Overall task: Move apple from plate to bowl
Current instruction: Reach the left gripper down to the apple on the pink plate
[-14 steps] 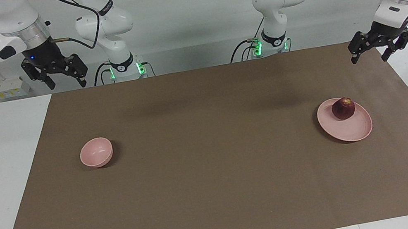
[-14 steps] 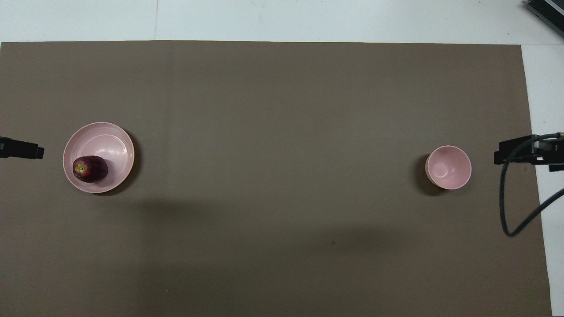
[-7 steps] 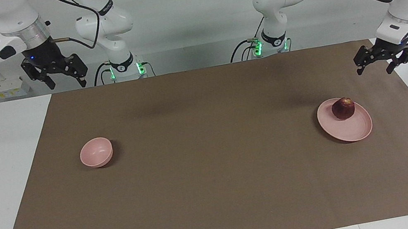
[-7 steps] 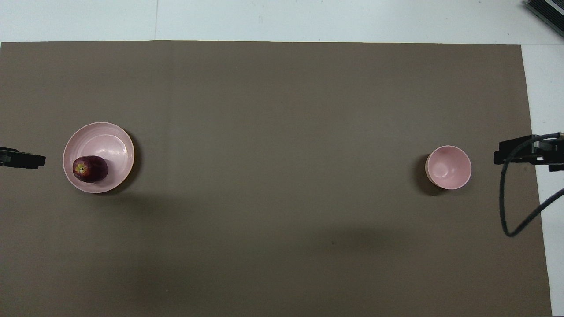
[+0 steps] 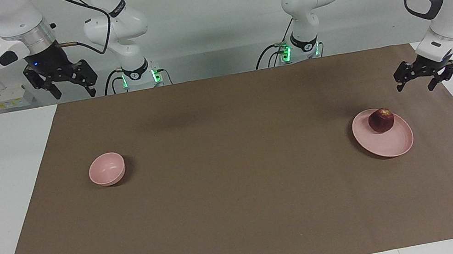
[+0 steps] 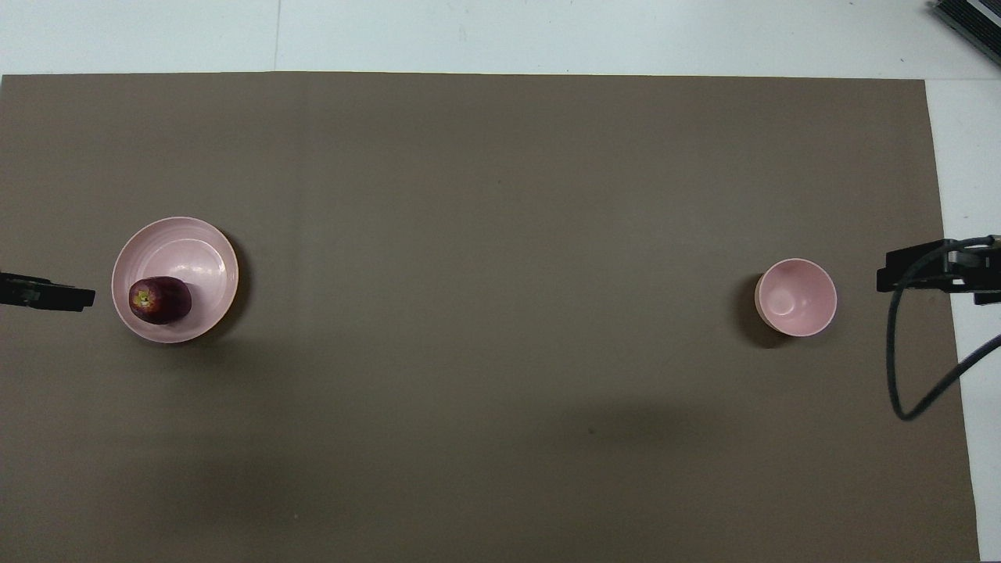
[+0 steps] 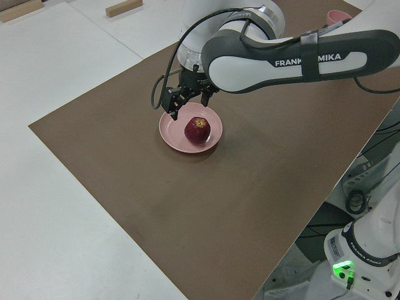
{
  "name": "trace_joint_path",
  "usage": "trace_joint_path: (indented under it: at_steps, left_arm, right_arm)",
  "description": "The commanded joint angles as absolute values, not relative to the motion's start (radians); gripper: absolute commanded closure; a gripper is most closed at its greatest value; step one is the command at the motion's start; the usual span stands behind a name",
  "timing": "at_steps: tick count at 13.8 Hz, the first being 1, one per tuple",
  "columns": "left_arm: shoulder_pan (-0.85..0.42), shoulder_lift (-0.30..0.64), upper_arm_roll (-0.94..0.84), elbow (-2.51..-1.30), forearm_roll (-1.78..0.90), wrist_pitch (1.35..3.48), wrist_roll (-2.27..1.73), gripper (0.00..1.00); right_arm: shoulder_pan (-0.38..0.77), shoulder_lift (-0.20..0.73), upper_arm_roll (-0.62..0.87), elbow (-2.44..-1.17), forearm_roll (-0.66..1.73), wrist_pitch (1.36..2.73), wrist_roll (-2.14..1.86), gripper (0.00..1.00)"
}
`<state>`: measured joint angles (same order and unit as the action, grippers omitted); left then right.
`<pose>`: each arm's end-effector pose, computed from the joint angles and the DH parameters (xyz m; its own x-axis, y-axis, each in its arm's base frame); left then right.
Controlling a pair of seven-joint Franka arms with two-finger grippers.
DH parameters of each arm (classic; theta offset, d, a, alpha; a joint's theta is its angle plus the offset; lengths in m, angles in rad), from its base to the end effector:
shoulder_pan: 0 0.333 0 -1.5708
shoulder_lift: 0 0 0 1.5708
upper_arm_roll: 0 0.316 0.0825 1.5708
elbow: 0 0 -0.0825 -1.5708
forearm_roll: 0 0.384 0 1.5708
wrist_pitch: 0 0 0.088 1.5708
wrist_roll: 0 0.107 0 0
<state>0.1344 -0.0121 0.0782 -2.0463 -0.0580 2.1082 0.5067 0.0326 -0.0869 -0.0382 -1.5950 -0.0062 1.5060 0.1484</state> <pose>0.5428 0.1145 0.4520 0.9610 -0.2616 0.0895 -0.2635 -0.9646 0.0107 0.5206 -0.0046 0.6541 0.9881 -0.1536 -0.0017 -0.1536 -0.9881 0.0032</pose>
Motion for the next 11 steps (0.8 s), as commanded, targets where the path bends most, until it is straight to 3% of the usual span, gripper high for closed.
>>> trace_joint_path:
  at_steps: [1,8,11]
  left_arm:
    - [0.117,-0.02,0.078,-2.137,-0.084,2.213,0.505,0.0]
    - [0.028,0.06,0.078,-2.169,-0.084,2.356,0.359,0.0]
    - [0.028,0.078,0.078,-2.244,-0.084,2.478,0.36,0.0]
  right_arm:
    - [0.018,-0.103,-0.034,-1.612,0.0,1.519,0.124,0.0]
    - [0.02,-0.103,-0.034,-1.612,0.0,1.519,0.124,0.0]
    - [0.018,-0.103,-0.034,-1.612,0.0,1.519,0.124,0.0]
